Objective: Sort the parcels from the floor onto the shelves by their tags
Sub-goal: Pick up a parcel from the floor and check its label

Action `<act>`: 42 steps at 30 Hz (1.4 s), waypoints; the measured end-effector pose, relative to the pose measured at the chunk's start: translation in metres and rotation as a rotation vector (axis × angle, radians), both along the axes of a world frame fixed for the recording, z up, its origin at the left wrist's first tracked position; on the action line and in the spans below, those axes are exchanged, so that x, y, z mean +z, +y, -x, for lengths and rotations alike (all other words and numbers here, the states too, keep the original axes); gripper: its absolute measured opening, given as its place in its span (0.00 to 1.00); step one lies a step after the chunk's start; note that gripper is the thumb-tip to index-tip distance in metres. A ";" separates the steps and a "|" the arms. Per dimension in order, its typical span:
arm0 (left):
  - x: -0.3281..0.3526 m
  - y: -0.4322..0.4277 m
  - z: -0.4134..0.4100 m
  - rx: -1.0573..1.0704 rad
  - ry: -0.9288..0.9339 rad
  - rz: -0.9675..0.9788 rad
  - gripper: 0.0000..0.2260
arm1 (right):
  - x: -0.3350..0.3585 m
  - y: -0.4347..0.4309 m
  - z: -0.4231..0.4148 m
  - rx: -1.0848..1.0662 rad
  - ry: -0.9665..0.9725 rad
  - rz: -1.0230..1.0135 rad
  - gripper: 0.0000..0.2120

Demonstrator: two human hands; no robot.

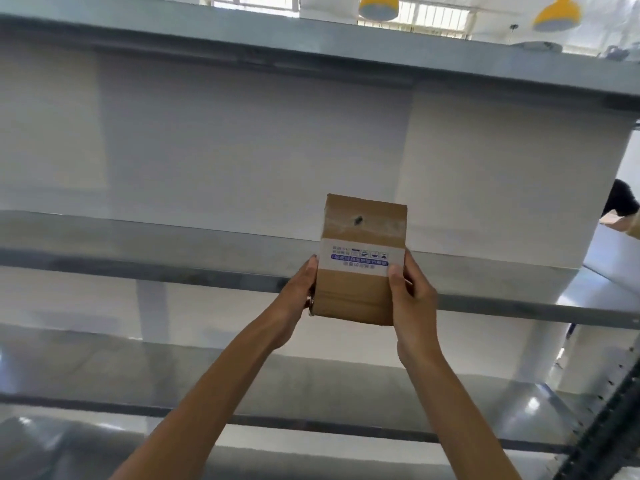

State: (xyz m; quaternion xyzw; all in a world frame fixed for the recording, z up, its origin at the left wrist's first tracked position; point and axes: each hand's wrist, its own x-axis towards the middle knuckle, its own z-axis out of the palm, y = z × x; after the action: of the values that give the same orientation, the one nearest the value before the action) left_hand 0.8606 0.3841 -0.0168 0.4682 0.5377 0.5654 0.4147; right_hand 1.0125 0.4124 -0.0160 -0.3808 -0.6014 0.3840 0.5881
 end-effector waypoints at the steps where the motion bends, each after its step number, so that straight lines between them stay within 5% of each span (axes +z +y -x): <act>1: 0.003 0.003 0.007 0.000 0.001 -0.021 0.22 | 0.003 0.005 0.007 0.000 -0.004 -0.016 0.18; 18: 0.035 0.046 0.110 -0.031 0.009 -0.073 0.14 | 0.017 0.064 0.104 -0.008 -0.029 -0.147 0.20; 25: 0.028 0.032 0.168 -0.155 0.056 -0.107 0.28 | 0.019 0.036 0.155 -0.067 -0.051 -0.133 0.20; 31: 0.020 0.011 0.209 -0.243 0.010 -0.112 0.29 | 0.023 -0.006 0.190 -0.108 -0.083 -0.153 0.22; 42: 0.017 -0.021 0.236 -0.204 0.000 -0.064 0.20 | 0.031 -0.038 0.199 0.049 -0.026 -0.119 0.21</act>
State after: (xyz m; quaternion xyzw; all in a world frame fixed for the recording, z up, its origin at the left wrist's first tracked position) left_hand 0.6241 0.3633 0.0007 0.5336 0.4689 0.5371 0.4550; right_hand 0.8132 0.3744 0.0154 -0.3353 -0.6399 0.3567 0.5923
